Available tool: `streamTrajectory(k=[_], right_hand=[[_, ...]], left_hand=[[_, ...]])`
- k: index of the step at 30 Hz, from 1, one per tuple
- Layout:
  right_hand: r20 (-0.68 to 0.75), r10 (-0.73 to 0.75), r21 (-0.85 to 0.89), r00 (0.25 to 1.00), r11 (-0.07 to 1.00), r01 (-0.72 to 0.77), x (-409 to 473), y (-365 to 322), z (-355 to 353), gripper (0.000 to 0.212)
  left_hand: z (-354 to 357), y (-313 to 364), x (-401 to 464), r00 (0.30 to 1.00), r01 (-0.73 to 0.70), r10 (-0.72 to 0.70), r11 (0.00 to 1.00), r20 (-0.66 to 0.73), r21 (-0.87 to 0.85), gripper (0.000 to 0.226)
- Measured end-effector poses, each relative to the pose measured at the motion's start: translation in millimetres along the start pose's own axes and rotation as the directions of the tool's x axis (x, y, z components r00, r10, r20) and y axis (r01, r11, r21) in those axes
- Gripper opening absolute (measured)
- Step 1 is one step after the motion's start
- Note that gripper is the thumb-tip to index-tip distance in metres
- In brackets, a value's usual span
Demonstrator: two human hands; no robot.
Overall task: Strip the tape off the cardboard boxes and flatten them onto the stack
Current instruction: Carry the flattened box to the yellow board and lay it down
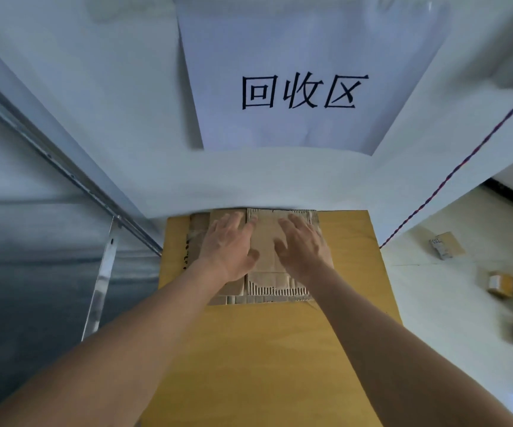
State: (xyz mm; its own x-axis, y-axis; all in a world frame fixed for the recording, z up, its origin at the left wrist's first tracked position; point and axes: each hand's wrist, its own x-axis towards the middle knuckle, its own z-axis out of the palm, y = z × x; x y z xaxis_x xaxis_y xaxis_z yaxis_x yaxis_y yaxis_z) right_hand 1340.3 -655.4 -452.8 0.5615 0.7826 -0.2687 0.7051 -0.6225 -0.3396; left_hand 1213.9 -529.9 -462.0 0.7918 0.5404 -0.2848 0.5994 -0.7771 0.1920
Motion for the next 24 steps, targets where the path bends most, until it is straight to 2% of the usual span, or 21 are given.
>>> streamTrajectory(k=[6,12,17,24], right_hand=[[-0.072,-0.028,-0.006,0.997,1.000,0.028,-57.0,-24.6,-37.9,0.049],[-0.097,-0.118,-0.043,0.988,0.992,0.115,-131.5,-40.8,-79.8,0.054],[-0.110,-0.214,-0.051,0.971,0.976,0.210,-186.9,-50.1,-112.8,0.054],[-0.067,-0.463,-0.120,0.884,0.883,0.453,-276.4,-67.0,-138.6,0.059]], left_hand=[[-31.7,12.5,-50.6,0.998,-0.055,0.051,0.995,-0.043,-0.080,0.074],[-79.0,30.1,-128.6,0.989,-0.072,0.057,0.992,-0.134,-0.107,0.073],[-105.1,45.6,-198.5,0.974,0.015,-0.035,0.996,-0.225,-0.091,0.073],[-112.5,79.5,-317.0,0.942,0.149,-0.138,0.989,-0.307,0.011,0.073]])
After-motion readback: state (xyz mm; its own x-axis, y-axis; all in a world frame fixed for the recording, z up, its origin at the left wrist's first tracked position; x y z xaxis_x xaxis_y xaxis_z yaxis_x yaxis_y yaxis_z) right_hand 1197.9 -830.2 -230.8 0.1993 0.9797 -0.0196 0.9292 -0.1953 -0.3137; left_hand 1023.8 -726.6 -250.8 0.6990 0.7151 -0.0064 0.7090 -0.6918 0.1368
